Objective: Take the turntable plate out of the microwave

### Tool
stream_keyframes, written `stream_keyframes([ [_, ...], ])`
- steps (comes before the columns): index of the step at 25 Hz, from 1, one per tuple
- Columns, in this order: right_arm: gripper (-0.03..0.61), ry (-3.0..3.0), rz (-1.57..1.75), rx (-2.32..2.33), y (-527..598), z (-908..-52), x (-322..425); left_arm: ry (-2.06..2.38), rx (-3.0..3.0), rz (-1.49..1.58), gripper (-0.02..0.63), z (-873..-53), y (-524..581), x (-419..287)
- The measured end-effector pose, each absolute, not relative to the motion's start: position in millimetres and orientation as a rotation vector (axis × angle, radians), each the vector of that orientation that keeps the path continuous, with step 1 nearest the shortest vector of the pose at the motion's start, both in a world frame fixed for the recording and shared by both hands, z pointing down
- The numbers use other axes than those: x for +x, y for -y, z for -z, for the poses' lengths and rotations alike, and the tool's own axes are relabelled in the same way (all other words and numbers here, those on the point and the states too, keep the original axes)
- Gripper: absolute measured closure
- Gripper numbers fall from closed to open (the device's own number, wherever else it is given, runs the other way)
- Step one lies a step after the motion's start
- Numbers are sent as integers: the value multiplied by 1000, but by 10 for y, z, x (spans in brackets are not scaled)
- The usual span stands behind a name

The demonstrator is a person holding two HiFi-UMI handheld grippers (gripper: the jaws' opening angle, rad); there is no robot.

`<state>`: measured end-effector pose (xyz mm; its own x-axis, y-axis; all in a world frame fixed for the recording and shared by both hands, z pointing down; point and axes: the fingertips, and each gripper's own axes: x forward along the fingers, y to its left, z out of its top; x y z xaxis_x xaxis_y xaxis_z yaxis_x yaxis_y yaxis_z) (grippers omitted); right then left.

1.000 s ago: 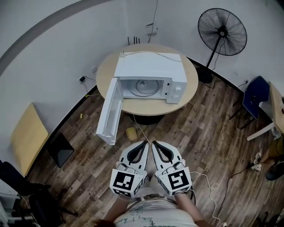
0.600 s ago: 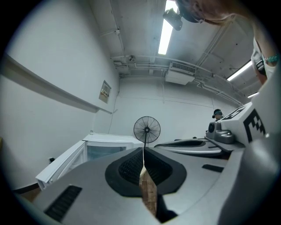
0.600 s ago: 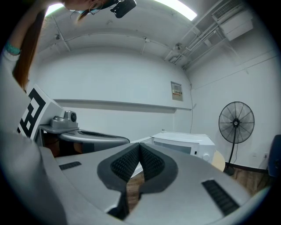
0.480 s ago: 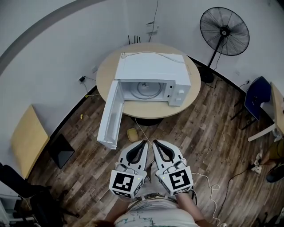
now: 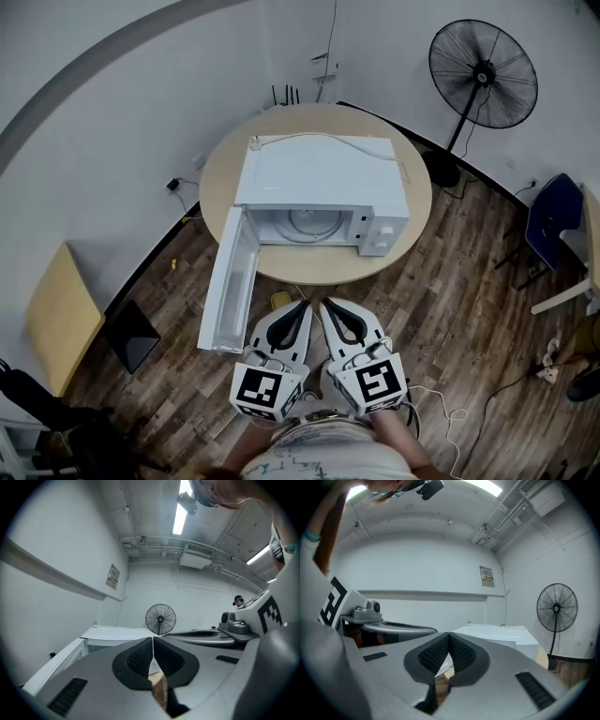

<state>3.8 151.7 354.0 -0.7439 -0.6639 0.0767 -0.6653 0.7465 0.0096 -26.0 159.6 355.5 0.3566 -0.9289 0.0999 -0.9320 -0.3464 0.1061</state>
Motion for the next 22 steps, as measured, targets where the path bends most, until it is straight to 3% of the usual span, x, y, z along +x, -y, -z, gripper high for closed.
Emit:
stream_keyframes([
  [22,588,2923,-16,917,141,-3524,97,1866,2392,-65,597,-3477,51,-179],
])
